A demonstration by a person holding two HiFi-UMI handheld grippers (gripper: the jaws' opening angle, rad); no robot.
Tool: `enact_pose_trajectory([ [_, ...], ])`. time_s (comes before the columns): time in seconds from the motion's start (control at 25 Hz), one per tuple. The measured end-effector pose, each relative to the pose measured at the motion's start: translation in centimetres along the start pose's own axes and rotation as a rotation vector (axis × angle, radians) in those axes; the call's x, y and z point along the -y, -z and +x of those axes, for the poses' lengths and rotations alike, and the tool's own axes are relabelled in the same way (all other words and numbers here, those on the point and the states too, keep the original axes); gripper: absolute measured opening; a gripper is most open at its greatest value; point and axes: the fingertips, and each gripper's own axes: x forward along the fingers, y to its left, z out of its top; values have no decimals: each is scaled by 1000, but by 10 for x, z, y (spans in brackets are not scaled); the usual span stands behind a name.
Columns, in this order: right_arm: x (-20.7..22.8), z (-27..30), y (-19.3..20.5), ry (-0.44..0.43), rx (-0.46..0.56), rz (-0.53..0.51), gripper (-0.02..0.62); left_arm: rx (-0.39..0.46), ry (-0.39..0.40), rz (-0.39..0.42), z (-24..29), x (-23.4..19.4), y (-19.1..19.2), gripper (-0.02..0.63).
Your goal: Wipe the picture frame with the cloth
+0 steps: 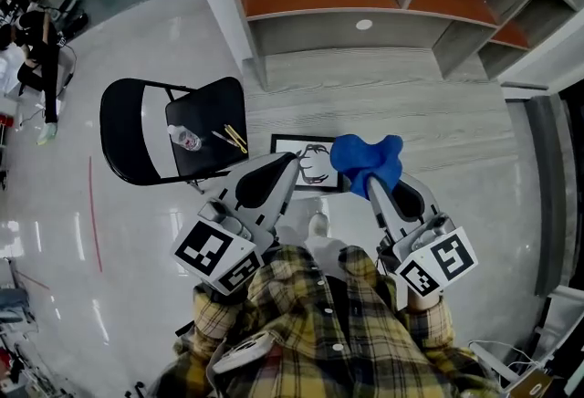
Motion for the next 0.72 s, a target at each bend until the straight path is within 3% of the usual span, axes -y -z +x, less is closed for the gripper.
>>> enact_pose_trajectory([
  [0.32,18,45,0,-19,-44,31,53,-36,-33,-25,20,-47,-4,5],
  [0.72,19,124,-2,102,-43,61,54,-119,97,-27,43,-122,-16,5],
])
